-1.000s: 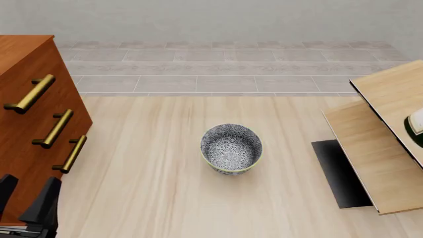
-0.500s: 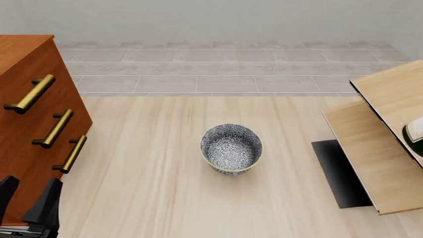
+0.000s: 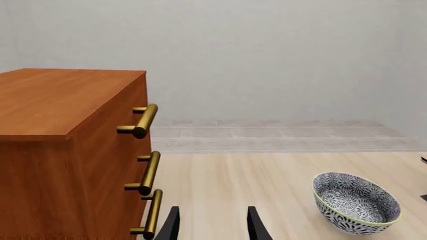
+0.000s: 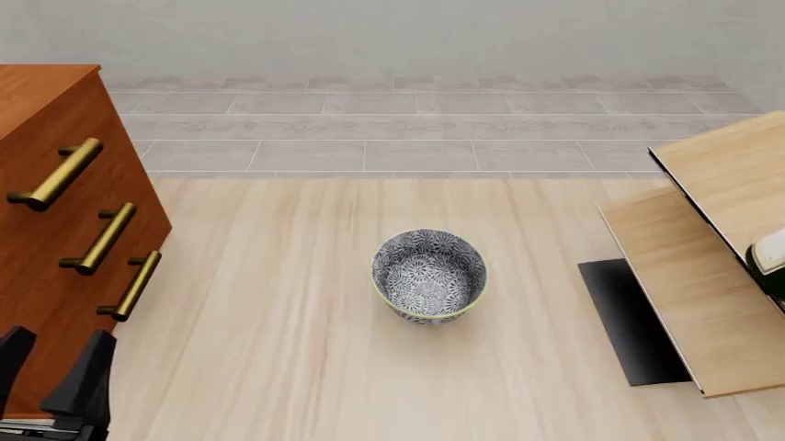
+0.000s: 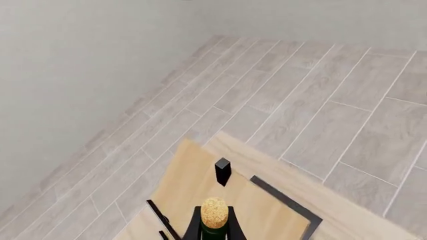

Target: Put the wine bottle on the wine rack.

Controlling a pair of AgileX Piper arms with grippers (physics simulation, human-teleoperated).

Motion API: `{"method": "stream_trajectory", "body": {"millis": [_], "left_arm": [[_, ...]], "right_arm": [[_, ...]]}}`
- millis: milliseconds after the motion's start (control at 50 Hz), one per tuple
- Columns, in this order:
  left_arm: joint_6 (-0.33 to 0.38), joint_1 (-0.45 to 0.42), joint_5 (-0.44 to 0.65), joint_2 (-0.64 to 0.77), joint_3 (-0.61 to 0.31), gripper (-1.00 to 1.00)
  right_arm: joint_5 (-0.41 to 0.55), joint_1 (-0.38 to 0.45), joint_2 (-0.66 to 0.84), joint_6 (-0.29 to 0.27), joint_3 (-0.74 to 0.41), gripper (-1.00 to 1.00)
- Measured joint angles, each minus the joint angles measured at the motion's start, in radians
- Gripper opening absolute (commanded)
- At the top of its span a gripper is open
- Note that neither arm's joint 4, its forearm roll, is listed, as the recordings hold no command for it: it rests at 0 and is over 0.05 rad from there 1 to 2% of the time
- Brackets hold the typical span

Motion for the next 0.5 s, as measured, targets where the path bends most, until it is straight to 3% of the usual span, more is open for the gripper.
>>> {"method": "stream_trajectory", "body": {"millis": [500], "left_arm": [[0.004,0.005,0.002,0.0,0.003,1.0]], "right_arm": [[-0.096,-0.026,0.008,-0.007,0.045,-1.0]]}}
